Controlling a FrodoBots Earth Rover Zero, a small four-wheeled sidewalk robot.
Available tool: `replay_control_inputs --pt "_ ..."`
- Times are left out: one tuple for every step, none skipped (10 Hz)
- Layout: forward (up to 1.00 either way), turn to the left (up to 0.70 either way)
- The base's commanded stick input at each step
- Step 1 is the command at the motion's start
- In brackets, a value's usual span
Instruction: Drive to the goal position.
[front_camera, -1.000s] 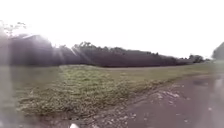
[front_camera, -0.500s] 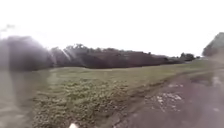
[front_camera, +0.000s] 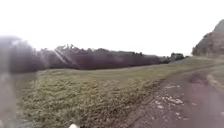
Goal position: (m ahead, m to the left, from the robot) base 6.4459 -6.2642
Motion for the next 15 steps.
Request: replay_control_inputs --pt "0.70 -0.33" --pt "0.70 -0.33" --pt "0.70 -0.33" --pt "0.70 -0.32" --pt "0.70 -0.32" --pt "0.70 -0.31" --pt "0.70 -0.31" --pt "0.70 -0.31" --pt "0.70 -0.31" --pt "0.70 -0.31" --pt "0.69 -0.30" --pt "0.69 -0.20" --pt "0.69 -0.06" --pt "0.68 0.00" --pt "0.68 0.00"
